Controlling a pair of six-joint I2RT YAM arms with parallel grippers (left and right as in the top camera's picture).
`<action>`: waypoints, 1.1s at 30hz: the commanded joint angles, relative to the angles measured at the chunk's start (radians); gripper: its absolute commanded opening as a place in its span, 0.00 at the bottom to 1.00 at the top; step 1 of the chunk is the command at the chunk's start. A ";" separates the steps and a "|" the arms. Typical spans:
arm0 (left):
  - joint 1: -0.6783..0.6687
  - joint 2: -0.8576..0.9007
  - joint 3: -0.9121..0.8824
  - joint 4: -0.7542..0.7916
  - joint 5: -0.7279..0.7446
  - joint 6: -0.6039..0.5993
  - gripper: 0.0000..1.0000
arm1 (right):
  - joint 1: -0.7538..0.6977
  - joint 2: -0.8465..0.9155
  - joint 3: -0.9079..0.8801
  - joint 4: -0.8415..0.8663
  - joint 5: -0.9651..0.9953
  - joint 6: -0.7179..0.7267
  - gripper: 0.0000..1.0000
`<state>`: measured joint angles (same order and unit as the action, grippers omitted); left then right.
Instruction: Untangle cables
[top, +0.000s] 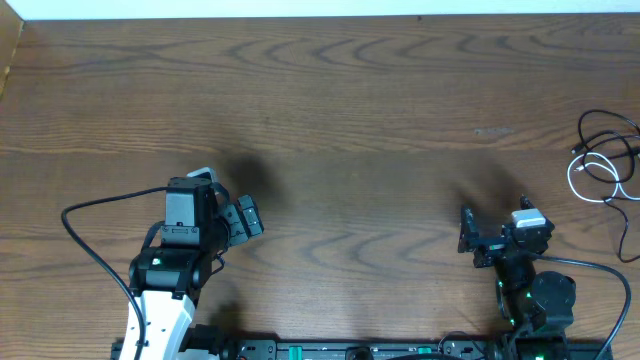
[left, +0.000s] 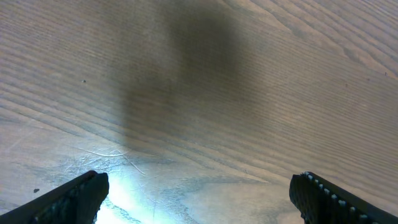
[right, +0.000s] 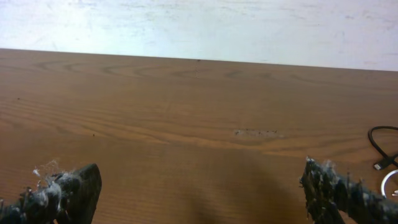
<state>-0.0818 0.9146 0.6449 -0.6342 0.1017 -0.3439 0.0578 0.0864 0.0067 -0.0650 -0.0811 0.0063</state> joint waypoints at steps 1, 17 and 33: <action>-0.003 0.000 -0.003 -0.001 -0.013 -0.006 0.98 | 0.005 -0.008 -0.001 -0.006 0.008 -0.014 0.99; -0.003 0.000 -0.003 -0.001 -0.013 -0.006 0.98 | 0.005 -0.008 -0.001 -0.005 0.008 -0.014 0.99; 0.055 -0.194 -0.130 0.182 -0.057 0.162 0.98 | 0.005 -0.008 -0.001 -0.006 0.008 -0.014 0.99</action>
<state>-0.0441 0.7982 0.5762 -0.5003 0.0601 -0.2722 0.0578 0.0864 0.0067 -0.0658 -0.0807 0.0063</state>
